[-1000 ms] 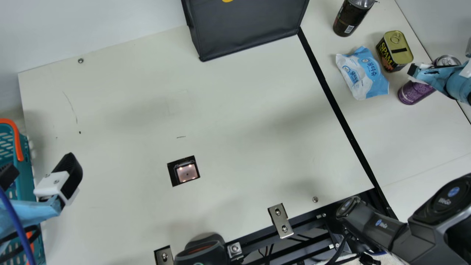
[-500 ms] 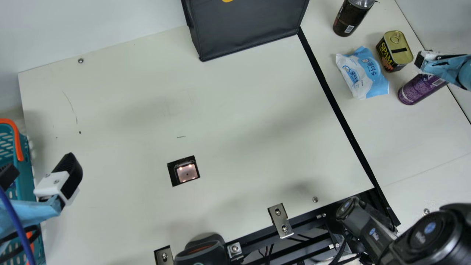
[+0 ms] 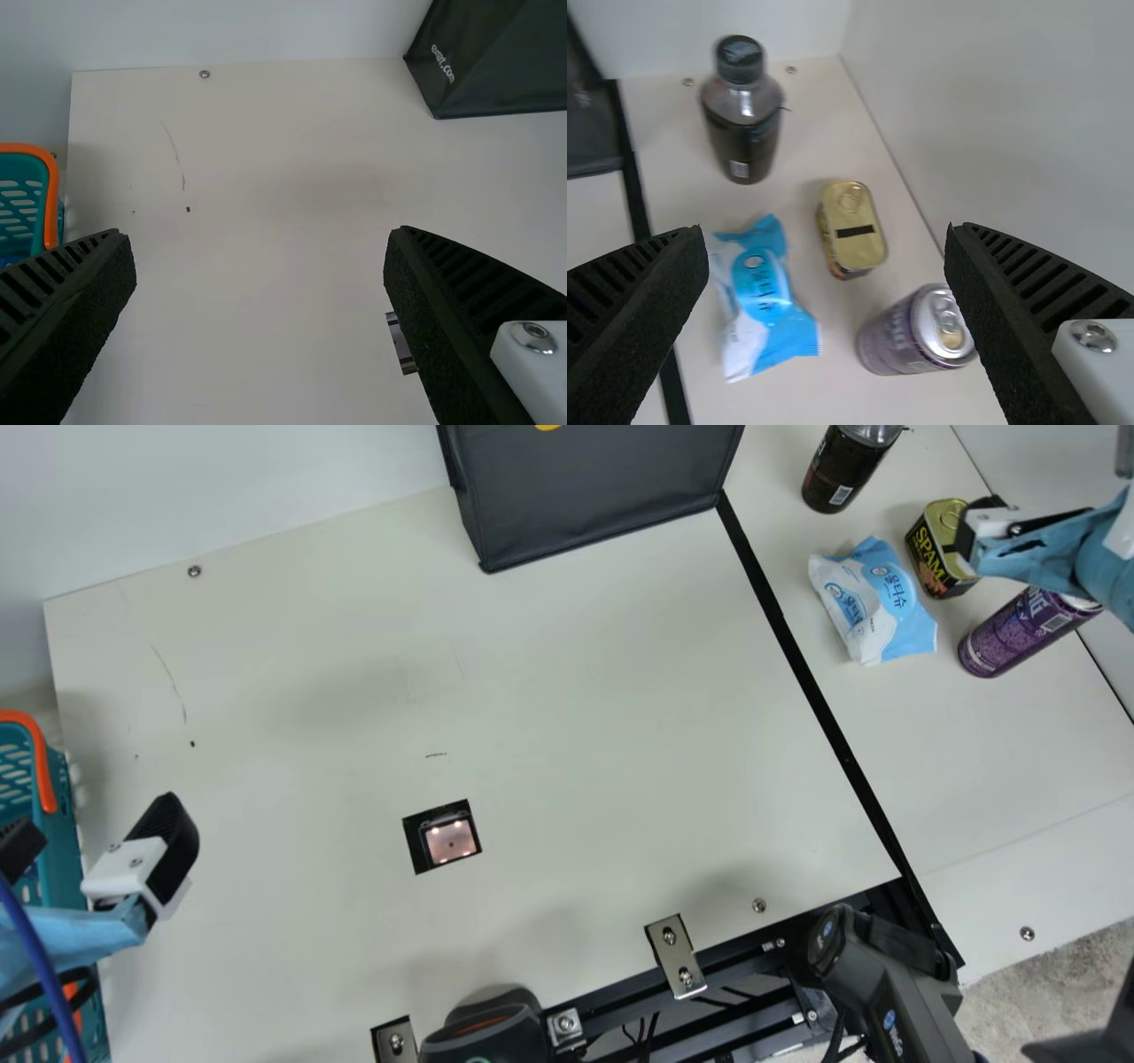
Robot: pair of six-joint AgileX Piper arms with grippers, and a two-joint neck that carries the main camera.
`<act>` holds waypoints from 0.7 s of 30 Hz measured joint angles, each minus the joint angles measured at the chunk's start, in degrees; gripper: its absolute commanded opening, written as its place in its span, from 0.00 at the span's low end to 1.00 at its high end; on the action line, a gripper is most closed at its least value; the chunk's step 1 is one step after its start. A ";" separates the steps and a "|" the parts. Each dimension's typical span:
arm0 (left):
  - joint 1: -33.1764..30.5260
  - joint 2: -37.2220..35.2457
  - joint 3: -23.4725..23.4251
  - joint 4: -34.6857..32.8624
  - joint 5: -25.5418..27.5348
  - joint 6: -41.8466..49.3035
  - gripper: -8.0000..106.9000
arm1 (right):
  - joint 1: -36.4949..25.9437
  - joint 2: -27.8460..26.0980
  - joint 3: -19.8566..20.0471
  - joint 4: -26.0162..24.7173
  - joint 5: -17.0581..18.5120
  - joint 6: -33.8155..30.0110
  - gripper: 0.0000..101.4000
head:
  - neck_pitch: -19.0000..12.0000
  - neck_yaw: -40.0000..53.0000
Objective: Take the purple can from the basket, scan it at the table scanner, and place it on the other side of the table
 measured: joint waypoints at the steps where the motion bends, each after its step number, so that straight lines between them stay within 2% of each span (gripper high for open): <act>1: 0.00 0.00 0.00 0.00 0.00 0.00 0.85 | 1.42 -0.46 -0.15 -0.38 0.76 0.89 0.94 | 0.09 0.00; 10: 0.00 0.00 0.00 0.00 0.00 0.00 0.85 | 14.94 -7.36 -1.11 -7.00 7.88 9.82 0.94 | 0.00 0.00; 13: 0.00 0.00 0.00 0.00 0.00 0.00 0.85 | 17.58 -8.05 -1.17 -7.37 9.23 11.17 0.94 | 0.09 0.00; 15: 0.58 -0.61 -0.99 1.05 1.17 -0.71 0.85 | 18.69 -8.60 -1.69 -8.18 9.57 12.44 0.94 | 0.09 0.62; 21: 2.14 -2.15 -6.13 4.64 7.14 -3.01 0.85 | 24.21 -11.65 -3.43 -9.95 14.72 17.58 0.94 | 0.00 7.82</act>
